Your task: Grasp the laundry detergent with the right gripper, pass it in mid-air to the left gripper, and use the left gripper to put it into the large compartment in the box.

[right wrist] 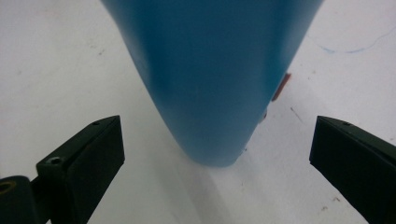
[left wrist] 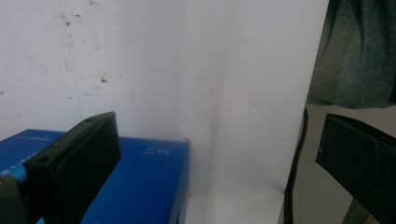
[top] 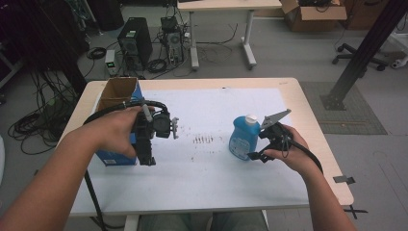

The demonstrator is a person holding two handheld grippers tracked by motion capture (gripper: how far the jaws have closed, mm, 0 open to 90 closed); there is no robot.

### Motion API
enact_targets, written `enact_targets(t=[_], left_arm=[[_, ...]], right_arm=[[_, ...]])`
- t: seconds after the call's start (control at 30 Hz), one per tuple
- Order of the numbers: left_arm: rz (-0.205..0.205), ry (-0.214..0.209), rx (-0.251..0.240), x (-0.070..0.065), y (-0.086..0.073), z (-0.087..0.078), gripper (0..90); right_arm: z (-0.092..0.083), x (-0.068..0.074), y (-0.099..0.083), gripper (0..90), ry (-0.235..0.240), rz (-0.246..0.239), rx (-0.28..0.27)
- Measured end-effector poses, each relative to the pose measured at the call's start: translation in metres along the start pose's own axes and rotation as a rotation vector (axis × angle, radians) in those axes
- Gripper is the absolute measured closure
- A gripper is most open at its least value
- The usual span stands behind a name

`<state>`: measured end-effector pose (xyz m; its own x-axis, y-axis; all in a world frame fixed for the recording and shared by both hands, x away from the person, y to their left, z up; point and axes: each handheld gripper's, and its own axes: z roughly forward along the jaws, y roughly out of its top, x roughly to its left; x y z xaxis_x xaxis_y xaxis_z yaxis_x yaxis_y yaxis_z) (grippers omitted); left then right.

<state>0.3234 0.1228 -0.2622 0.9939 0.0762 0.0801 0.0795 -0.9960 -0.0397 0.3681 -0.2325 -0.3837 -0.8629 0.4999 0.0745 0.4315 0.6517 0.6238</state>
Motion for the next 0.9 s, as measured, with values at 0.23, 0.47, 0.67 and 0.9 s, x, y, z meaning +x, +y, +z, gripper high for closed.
enact_targets(t=[0.23, 0.47, 0.67, 0.9], left_arm=[[-0.006, 0.001, 0.001, 0.0, 0.0, 0.001, 0.2], [-0.004, 0.003, -0.005, 0.0, 0.001, 0.001, 0.2], [-0.001, 0.0, 0.0, 0.0, 0.002, 0.003, 0.2], [-0.002, -0.001, -0.001, 0.0, 0.001, 0.003, 0.2]], right_arm=[[0.002, 0.0, -0.001, 3.4, -0.019, 0.011, -0.085], [0.006, 0.002, -0.002, 3.0, -0.044, 0.018, -0.117], [0.01, 0.002, -0.005, 2.6, -0.052, 0.026, -0.156], [0.014, 0.004, -0.006, 2.3, -0.066, 0.018, -0.196]])
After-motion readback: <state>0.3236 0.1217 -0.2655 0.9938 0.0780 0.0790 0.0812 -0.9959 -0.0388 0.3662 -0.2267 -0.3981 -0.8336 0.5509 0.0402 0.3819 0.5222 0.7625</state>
